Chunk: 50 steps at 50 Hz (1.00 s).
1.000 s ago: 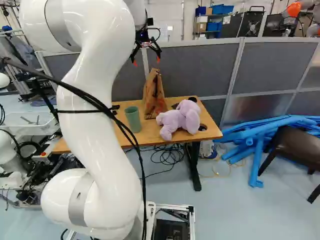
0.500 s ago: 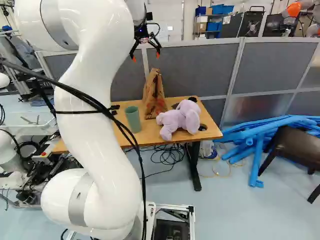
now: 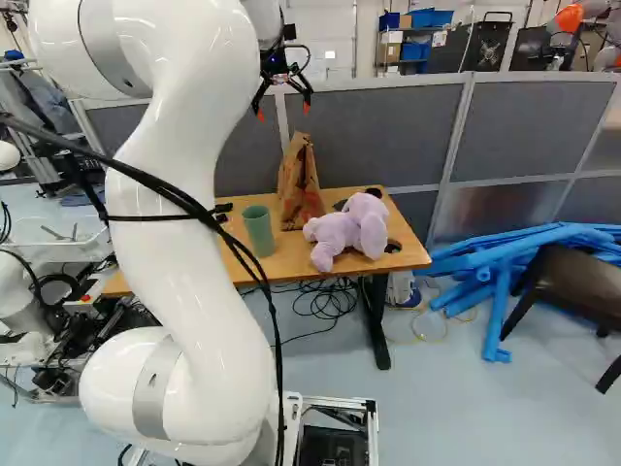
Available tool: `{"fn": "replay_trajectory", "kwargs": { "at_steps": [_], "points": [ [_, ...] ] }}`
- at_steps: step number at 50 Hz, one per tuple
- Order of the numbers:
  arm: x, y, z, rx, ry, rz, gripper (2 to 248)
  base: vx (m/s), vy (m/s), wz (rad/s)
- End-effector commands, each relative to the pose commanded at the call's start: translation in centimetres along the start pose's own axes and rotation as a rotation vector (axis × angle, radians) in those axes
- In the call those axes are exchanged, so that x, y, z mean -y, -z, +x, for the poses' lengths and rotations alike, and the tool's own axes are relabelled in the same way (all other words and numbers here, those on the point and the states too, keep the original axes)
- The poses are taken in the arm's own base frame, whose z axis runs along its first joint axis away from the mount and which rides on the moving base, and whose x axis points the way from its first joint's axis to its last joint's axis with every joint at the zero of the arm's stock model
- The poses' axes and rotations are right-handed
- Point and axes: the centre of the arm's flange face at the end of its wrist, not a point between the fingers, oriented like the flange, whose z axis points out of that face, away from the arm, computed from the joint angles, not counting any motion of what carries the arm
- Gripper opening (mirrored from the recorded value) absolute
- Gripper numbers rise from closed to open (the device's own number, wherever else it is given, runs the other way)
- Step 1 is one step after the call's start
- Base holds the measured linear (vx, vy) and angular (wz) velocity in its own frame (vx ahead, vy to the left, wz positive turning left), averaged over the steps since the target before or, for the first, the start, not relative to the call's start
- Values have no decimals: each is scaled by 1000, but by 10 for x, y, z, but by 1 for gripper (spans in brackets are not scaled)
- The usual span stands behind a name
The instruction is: Pick up the bag on the ground and place it on the table
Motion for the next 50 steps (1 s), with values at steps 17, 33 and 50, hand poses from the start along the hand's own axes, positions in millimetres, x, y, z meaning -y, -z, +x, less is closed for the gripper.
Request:
{"fn": "replay_trajectory", "kwargs": {
  "at_steps": [17, 33, 50],
  "points": [
    [0, 0, 0, 0, 0, 0, 247, -106, -3, 4],
    [0, 0, 0, 0, 0, 0, 247, -117, -3, 8],
    [0, 0, 0, 0, 0, 0, 247, -116, -2, 8]
  ]
}}
